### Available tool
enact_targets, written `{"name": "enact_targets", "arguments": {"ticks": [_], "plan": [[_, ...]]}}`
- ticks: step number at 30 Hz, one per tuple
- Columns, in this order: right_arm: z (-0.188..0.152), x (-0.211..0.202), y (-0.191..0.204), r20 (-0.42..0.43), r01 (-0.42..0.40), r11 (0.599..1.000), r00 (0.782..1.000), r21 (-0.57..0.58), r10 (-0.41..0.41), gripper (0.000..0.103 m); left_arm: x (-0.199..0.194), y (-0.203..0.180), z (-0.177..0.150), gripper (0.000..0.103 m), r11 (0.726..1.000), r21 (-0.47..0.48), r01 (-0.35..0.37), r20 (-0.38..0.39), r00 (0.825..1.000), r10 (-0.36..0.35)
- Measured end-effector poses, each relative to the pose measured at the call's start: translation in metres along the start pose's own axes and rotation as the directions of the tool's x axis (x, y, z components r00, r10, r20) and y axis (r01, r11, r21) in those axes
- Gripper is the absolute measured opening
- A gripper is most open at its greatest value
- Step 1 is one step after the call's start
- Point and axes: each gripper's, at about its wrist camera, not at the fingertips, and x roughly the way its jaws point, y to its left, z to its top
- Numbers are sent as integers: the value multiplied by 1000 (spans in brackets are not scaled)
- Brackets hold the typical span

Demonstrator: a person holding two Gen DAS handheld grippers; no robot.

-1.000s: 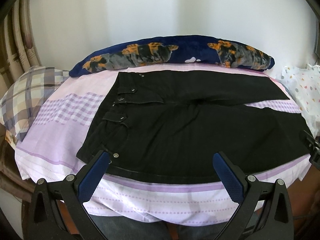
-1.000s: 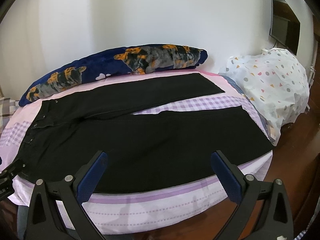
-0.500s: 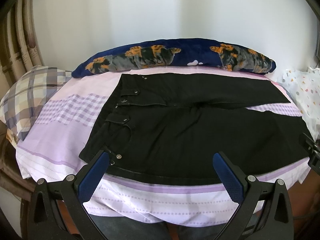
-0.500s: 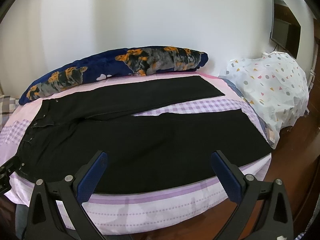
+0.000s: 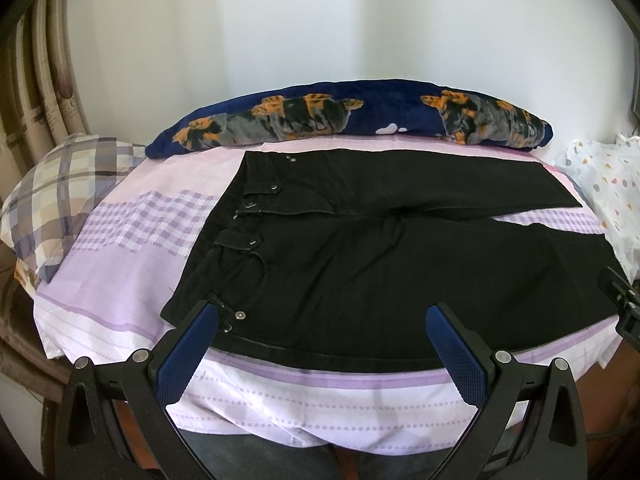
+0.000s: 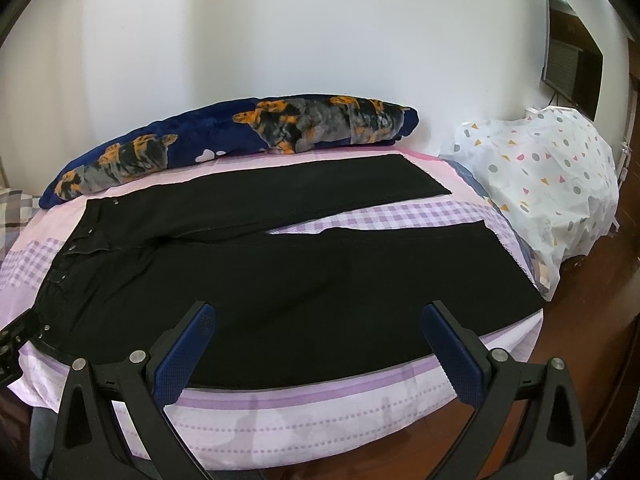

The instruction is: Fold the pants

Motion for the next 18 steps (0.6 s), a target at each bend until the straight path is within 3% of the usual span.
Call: {"name": "enact_targets", "arguments": {"ticks": [18], "plan": [[0,-2,0,4,-3,1000,1000,-3,4,103,-1,1,0,103,1000,1,-4,3,1000,4]]}}
